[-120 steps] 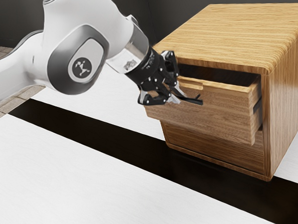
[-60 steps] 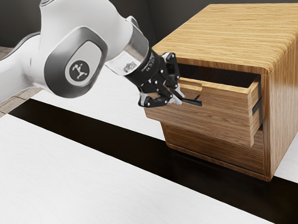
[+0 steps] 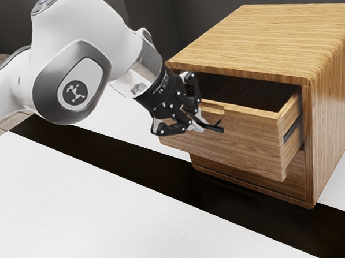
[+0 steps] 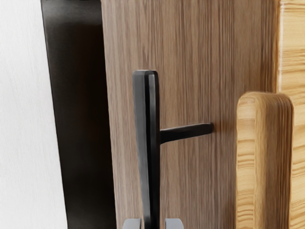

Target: Pull the drawer handle with one arm to open the drawer

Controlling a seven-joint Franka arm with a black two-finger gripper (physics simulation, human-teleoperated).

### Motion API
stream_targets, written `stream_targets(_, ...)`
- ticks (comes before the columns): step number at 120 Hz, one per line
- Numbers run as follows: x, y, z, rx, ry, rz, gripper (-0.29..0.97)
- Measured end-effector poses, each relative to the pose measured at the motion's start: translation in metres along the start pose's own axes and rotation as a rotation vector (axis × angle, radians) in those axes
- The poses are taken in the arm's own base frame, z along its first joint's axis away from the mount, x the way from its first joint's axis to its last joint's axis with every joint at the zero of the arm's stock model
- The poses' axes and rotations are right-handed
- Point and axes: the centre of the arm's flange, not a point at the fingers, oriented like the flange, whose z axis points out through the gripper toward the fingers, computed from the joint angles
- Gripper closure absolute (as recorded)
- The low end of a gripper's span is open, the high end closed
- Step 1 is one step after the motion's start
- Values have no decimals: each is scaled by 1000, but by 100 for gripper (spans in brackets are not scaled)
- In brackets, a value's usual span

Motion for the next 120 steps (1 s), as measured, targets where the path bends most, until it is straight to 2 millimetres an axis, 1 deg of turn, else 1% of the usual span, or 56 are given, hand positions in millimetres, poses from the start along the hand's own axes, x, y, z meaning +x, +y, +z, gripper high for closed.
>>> stream_targets(19, 11, -17, -11, 2, -3, -16, 72)
stream_targets(49, 19, -39, -25, -3, -13, -26, 72)
stream_targets(62, 16, -47, -30, -4, -21, -19, 72)
stream_targets(77, 7, -57, -36, -6, -37, -1, 72)
stream_targets(101, 8, -76, -44, -8, -49, 2, 72)
stream_targets(120, 7, -85, -48, -9, -55, 8, 72)
